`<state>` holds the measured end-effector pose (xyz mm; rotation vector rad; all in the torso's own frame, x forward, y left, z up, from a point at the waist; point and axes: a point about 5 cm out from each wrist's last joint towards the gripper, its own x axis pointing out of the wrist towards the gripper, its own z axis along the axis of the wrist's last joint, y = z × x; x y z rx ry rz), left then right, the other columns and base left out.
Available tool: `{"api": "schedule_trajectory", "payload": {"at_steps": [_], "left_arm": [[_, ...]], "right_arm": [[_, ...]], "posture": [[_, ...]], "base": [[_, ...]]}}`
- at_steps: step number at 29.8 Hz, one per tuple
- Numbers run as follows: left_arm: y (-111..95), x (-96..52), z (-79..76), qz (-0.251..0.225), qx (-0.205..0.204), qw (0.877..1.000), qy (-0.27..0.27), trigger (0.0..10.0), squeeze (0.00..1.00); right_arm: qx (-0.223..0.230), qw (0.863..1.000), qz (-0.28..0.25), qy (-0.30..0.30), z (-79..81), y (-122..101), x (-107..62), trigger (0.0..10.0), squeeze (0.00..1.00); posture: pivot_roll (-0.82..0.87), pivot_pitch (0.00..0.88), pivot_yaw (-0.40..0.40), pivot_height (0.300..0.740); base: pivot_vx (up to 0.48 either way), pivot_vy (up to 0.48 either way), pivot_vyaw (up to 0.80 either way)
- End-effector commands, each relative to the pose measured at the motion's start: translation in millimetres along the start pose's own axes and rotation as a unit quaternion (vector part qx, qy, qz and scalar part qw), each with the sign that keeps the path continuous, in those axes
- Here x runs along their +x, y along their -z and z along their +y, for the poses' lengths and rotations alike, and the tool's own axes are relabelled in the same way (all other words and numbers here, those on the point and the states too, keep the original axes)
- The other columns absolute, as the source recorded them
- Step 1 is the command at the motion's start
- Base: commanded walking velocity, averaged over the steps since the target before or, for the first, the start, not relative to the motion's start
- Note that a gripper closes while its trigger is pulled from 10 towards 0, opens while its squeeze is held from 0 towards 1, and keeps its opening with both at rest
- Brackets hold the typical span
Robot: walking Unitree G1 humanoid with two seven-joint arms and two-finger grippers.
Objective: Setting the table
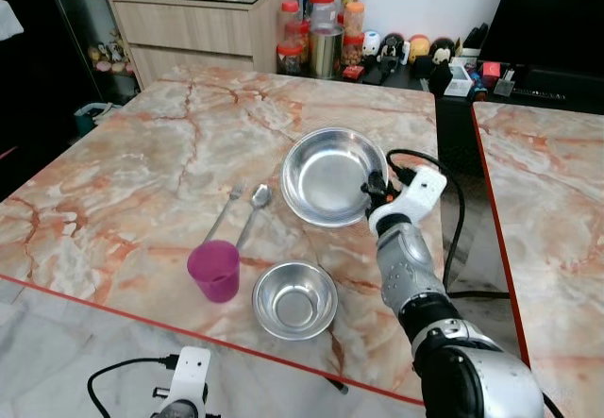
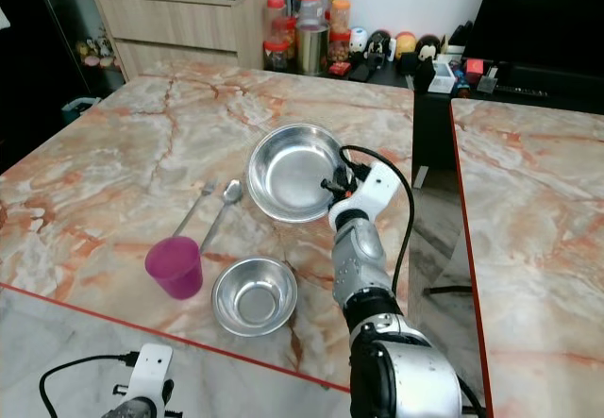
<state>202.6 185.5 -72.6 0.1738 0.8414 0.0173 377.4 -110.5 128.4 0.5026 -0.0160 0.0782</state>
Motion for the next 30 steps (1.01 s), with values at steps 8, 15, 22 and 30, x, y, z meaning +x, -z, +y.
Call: {"api": "schedule_trajectory", "payload": {"at_steps": [8, 15, 22, 30], "left_arm": [[2.1, -0.7, -1.3, 0.0, 0.003, 1.0, -0.004, 10.0, 0.0], [3.2, -0.9, -0.9, 0.001, 0.002, 1.0, -0.005, 10.0, 0.0], [0.8, -0.4, 0.1, -0.002, 0.0, 1.0, -0.008, 10.0, 0.0], [0.5, -0.4, -0.4, -0.004, 0.003, 1.0, -0.007, 10.0, 0.0]], "right_arm": [[-0.028, 0.998, -0.041, -0.028, 3.7, -10.7, -0.7, 10.0, 0.0], [-0.043, 0.998, -0.044, -0.031, 4.6, -11.8, -0.7, 10.0, 0.0], [-0.004, 0.998, -0.043, -0.036, 5.5, -13.0, 0.8, 10.0, 0.0], [-0.023, 0.998, -0.049, -0.034, 4.4, -12.7, -0.9, 10.0, 0.0]], "posture": [[0.08, 0.0, -0.007, 0.74], [0.08, 0.0, -0.005, 0.74], [0.08, 0.0, -0.008, 0.74], [0.08, 0.0, -0.006, 0.74]], "base": [[0.0, -0.143, 0.0], [0.0, -0.292, 0.0], [0.0, -0.292, -0.22], [0.0, -0.303, -0.2]]}}
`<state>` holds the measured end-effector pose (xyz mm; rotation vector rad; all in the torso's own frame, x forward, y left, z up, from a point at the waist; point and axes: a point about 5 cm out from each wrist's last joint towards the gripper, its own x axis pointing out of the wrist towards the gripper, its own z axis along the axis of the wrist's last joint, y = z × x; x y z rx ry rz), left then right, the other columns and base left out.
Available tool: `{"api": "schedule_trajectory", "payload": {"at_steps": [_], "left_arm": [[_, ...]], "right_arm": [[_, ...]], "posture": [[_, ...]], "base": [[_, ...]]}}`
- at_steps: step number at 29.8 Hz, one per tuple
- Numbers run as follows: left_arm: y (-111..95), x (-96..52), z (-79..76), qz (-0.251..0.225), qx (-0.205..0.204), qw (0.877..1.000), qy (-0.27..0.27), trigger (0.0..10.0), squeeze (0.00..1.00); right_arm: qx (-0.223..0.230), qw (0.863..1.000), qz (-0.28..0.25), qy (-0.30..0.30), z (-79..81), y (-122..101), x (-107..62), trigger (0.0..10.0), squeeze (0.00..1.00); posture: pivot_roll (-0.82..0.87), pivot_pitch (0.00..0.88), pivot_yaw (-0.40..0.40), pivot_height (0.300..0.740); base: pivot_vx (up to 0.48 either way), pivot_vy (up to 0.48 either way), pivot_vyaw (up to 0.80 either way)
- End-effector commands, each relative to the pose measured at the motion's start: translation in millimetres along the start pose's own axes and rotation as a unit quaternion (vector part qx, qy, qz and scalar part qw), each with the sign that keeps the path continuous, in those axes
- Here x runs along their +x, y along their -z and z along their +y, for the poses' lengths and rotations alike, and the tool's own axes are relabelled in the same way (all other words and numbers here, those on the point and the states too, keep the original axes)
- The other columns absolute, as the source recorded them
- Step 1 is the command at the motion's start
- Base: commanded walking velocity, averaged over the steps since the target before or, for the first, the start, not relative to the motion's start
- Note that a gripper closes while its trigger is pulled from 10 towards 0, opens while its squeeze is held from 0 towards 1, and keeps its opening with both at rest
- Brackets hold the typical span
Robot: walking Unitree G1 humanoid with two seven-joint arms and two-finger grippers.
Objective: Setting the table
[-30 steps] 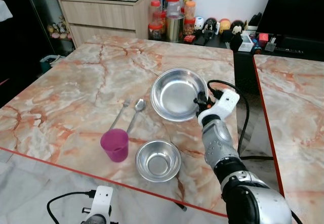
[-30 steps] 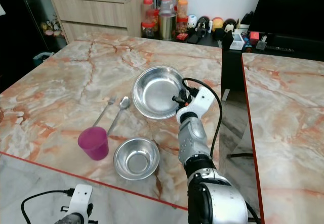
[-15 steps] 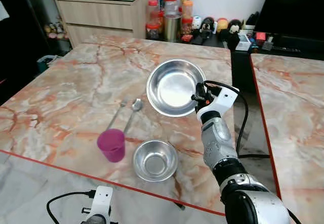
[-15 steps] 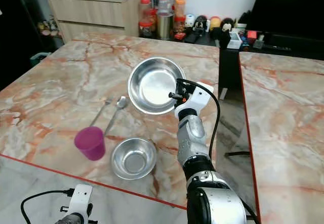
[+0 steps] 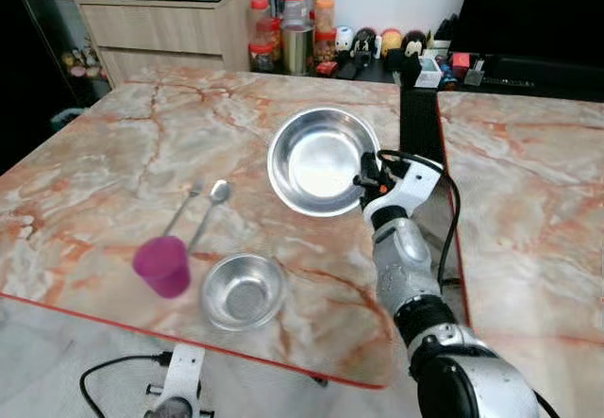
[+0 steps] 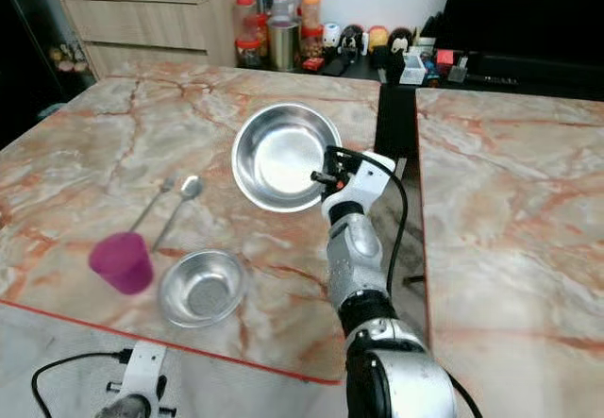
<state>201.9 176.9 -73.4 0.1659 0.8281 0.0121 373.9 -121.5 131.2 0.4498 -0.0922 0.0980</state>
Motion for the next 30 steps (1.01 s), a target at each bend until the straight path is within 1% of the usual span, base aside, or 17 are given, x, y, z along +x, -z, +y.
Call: {"api": "schedule_trajectory", "payload": {"at_steps": [1, 11, 17, 20, 30], "left_arm": [[0.6, 0.1, 8.3, 0.002, 0.005, 1.0, -0.01, 10.0, 0.0], [-1.5, 0.5, 10.9, -0.002, 0.002, 1.0, -0.014, 10.0, 0.0], [-0.2, 0.2, 10.7, 0.0, 0.002, 1.0, -0.014, 10.0, 0.0], [-0.6, 0.3, 10.5, 0.0, 0.002, 1.0, -0.013, 10.0, 0.0], [-2.2, 0.8, 9.1, -0.001, 0.005, 1.0, -0.011, 10.0, 0.0]], "right_arm": [[0.005, 1.0, -0.016, -0.015, 12.2, -5.2, 4.0, 10.0, 0.0], [0.01, 1.0, -0.016, -0.014, 12.7, -5.6, 4.7, 10.0, 0.0], [0.014, 1.0, -0.019, -0.006, 9.1, -6.9, 4.1, 10.0, 0.0], [0.007, 1.0, -0.024, -0.007, 8.4, -7.6, 3.3, 10.0, 0.0], [0.005, 1.0, -0.029, -0.002, 5.6, -9.4, 2.6, 10.0, 0.0]], "posture": [[0.08, 0.0, -0.006, 0.74], [0.09, 0.0, -0.008, 0.74], [0.08, 0.0, -0.004, 0.74], [0.08, 0.0, -0.002, 0.74], [0.07, 0.0, 0.007, 0.74]], "base": [[0.0, -0.311, 0.0], [0.0, -0.312, 0.0], [0.0, -0.312, -0.76], [0.0, -0.31, 0.0], [0.0, -0.303, 0.0]]}}
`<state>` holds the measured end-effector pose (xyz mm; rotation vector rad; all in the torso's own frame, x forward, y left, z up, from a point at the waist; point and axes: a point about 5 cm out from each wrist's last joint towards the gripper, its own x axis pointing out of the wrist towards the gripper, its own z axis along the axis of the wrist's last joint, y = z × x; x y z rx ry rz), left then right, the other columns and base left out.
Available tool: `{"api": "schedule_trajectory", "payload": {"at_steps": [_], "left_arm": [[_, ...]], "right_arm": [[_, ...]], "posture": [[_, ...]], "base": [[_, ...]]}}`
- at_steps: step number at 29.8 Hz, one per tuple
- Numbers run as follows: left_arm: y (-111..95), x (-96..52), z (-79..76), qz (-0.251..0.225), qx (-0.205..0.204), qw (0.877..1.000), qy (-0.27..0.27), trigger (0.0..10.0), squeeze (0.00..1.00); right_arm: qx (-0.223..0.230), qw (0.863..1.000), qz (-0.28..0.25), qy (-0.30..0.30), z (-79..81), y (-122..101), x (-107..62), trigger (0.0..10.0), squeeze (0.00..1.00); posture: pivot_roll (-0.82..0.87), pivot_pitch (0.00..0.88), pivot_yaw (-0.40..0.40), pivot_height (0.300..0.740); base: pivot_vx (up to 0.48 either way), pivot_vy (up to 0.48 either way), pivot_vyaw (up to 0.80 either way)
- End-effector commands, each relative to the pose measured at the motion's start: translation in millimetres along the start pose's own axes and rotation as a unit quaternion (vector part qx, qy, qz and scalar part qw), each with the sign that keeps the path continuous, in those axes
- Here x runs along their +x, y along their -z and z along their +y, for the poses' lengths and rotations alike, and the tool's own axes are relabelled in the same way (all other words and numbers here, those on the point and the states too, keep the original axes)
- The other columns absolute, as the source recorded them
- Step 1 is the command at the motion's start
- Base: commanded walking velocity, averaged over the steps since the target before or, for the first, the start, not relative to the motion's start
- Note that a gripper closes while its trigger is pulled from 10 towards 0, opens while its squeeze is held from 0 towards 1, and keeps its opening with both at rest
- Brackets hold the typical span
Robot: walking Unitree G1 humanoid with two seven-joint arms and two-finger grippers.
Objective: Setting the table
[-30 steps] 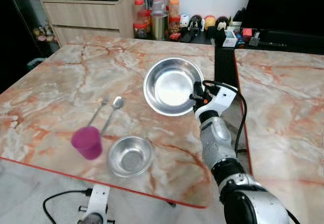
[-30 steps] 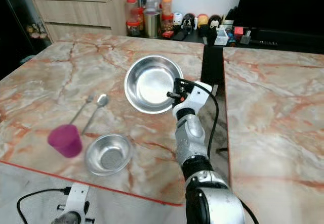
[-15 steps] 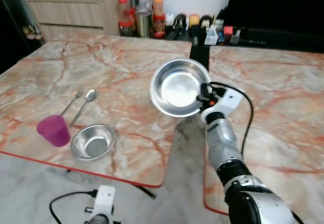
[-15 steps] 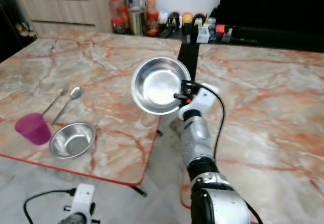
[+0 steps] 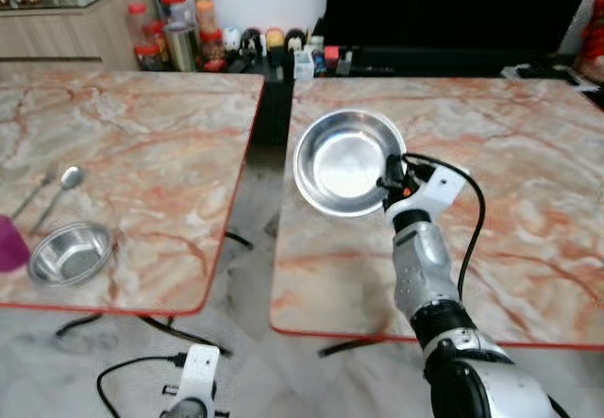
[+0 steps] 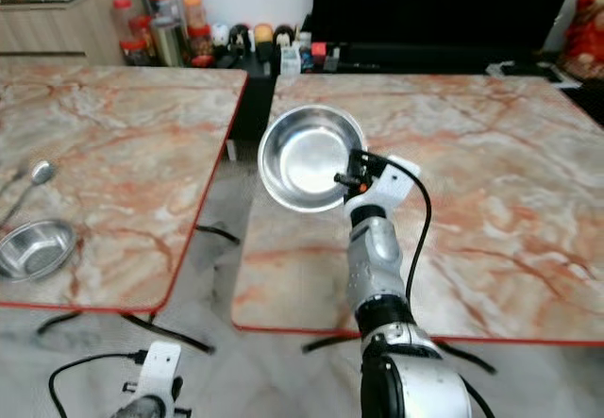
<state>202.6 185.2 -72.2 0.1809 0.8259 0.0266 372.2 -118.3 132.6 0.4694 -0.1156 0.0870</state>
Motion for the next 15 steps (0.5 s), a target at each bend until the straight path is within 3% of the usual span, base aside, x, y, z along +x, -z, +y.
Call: {"api": "schedule_trajectory", "payload": {"at_steps": [1, 5, 10, 15], "left_arm": [[-2.0, 0.7, 0.7, 0.0, 0.002, 1.0, -0.001, 10.0, 0.0], [-2.3, 0.8, 0.7, 0.0, 0.004, 1.0, -0.001, 10.0, 0.0], [-1.9, 0.7, 0.6, 0.001, 0.004, 1.0, -0.001, 10.0, 0.0], [-1.0, 0.5, 1.1, 0.003, 0.005, 1.0, -0.002, 10.0, 0.0]], "right_arm": [[-0.004, 1.0, -0.016, -0.006, 2.2, -9.2, 4.2, 10.0, 0.0], [-0.024, 1.0, -0.015, -0.003, 0.2, -9.4, 3.6, 10.0, 0.0], [-0.039, 0.999, -0.013, -0.008, 0.2, -8.3, 2.6, 10.0, 0.0], [-0.03, 1.0, -0.006, 0.0, -0.7, -5.2, 1.6, 10.0, 0.0]], "posture": [[0.07, 0.0, 0.007, 0.74], [0.07, 0.0, 0.007, 0.74], [0.07, 0.0, 0.007, 0.74], [0.07, 0.0, 0.01, 0.74]], "base": [[0.0, -0.296, 0.0], [0.0, -0.284, 0.0], [0.0, -0.259, 0.75], [0.0, -0.246, 0.0]]}}
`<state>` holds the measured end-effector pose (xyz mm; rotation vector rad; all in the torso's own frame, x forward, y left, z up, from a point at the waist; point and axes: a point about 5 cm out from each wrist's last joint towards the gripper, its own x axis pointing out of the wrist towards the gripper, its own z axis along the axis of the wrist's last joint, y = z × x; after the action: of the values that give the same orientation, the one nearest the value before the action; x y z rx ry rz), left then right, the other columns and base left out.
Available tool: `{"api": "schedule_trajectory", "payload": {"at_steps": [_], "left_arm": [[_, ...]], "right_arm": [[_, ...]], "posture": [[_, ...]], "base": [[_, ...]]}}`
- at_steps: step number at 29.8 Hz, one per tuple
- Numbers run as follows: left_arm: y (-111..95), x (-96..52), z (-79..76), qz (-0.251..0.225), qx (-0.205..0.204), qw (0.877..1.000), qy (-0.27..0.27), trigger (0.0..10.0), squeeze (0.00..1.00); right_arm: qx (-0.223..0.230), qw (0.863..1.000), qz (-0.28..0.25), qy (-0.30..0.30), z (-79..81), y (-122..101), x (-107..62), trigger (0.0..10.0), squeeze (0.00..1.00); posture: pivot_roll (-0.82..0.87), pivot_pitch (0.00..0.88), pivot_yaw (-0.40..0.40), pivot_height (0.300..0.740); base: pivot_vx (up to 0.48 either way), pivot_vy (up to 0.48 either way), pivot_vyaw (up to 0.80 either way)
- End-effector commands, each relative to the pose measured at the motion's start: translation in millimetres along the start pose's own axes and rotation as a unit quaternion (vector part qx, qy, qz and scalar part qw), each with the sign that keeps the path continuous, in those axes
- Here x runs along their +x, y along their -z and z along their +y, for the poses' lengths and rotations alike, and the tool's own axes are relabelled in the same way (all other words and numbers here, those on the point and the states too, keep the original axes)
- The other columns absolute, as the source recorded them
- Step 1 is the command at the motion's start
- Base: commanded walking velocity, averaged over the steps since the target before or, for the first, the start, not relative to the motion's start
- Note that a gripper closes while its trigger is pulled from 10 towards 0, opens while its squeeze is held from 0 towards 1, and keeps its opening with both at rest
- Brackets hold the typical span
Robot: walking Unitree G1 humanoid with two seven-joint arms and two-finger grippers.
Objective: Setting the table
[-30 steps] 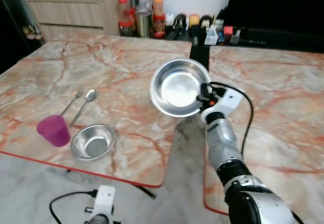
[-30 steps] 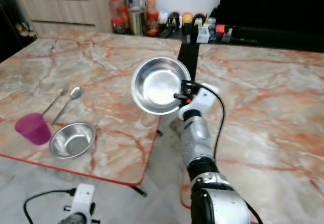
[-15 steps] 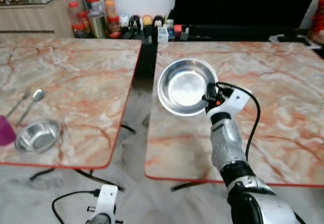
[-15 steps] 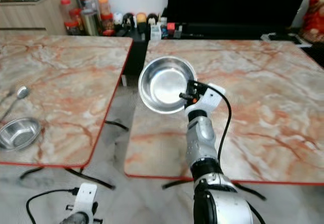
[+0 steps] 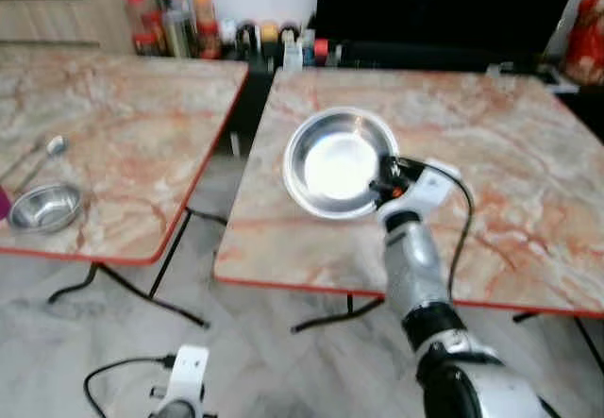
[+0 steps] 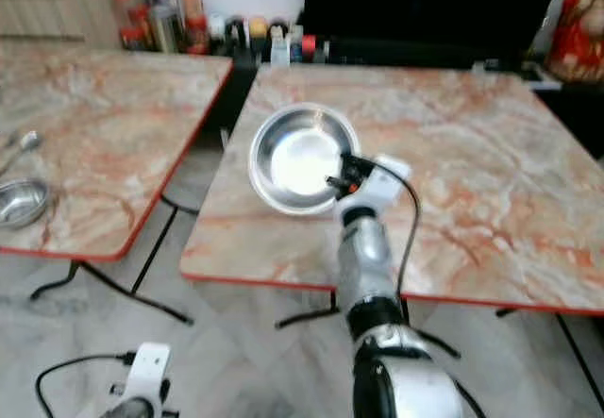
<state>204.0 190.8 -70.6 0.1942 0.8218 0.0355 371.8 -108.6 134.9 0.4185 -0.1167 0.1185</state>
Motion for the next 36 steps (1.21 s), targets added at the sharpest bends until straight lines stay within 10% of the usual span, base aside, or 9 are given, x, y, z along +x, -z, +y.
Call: {"api": "schedule_trajectory", "payload": {"at_steps": [1, 36], "left_arm": [[0.5, 0.0, -4.6, 0.004, 0.001, 1.0, 0.005, 10.0, 0.0], [-0.3, 0.1, -3.3, 0.001, 0.007, 1.0, 0.003, 10.0, 0.0]], "right_arm": [[-0.006, 1.0, -0.01, 0.017, -10.9, -6.9, 0.6, 10.0, 0.0], [-0.015, 1.0, 0.004, 0.011, -7.5, -1.8, -0.6, 10.0, 0.0]], "posture": [[0.07, 0.0, 0.011, 0.74], [0.07, 0.0, 0.008, 0.74]], "base": [[0.0, -0.24, 0.0], [0.0, -0.079, 0.0]]}}
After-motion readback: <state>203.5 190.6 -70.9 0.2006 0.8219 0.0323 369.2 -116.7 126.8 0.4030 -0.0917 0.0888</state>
